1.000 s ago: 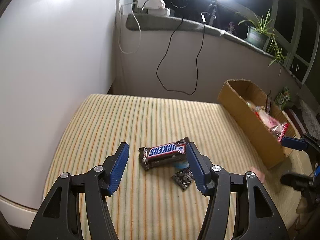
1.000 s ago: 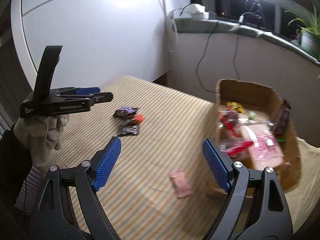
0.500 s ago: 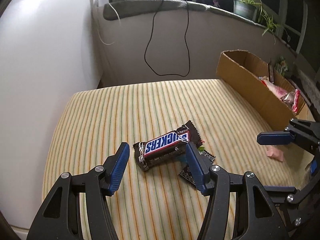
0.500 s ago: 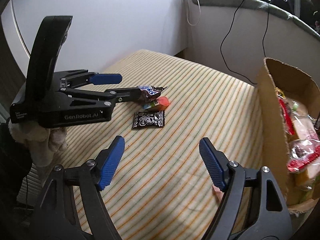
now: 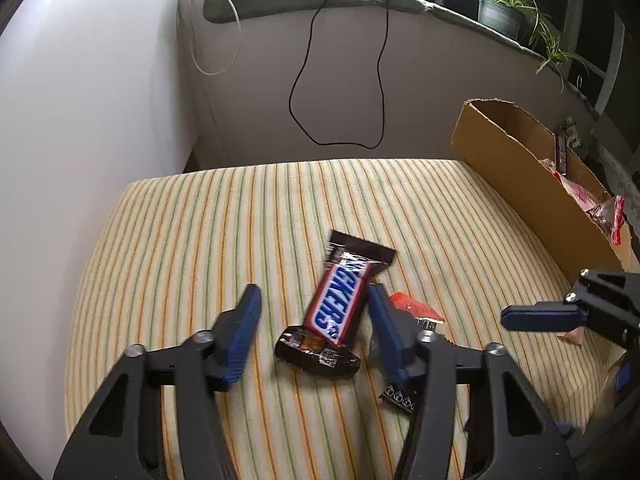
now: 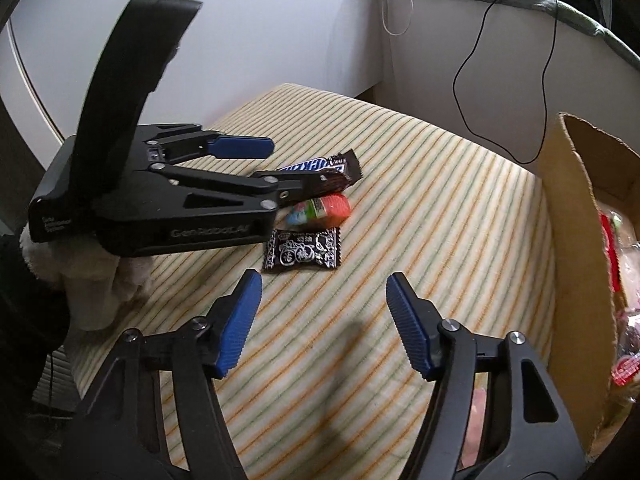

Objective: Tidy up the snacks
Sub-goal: 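Grasp the Snickers bar with the left tool while the right tool grasps the black candy pack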

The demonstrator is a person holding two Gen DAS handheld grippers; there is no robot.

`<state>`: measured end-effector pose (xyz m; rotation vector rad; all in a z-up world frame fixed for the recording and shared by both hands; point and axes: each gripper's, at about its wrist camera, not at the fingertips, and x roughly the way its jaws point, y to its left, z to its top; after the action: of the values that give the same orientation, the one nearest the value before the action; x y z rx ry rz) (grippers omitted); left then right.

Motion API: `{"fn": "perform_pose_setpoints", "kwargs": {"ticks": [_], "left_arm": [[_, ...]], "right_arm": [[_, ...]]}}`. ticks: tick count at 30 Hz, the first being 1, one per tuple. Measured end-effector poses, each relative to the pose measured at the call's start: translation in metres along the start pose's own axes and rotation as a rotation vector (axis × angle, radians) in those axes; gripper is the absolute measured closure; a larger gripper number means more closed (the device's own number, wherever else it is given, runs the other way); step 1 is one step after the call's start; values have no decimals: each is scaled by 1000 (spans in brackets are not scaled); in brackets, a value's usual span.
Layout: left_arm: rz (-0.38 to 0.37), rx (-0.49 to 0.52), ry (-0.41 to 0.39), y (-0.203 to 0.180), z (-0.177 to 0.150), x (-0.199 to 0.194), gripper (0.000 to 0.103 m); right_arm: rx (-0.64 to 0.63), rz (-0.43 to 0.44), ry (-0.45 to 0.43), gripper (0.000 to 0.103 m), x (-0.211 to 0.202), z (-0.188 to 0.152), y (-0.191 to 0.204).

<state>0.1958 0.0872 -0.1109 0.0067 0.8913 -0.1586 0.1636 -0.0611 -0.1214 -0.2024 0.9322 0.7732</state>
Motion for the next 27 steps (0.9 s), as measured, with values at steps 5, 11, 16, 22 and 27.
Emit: {"fn": "perform_pose_setpoints", "kwargs": {"ticks": [5,11,16,22,27], "left_arm": [[-12,-20,2,5,-1,2,75],[-2,-54,-2,18,-4,-2,76],[10,-72,-2,26,-8,-5,76],[19,-86,-7,24,-8,-5,77],[26,-85,-10,21,-9,-10,77]], "right_arm": [[-14,6,16,39,14,4,9],[-25,-8,26,39,38,11,18],[-46,-28,32,48,52,18,20],[-53,-19,40,76,60,22,19],[-45,-4,35,79,53,17,13]]}}
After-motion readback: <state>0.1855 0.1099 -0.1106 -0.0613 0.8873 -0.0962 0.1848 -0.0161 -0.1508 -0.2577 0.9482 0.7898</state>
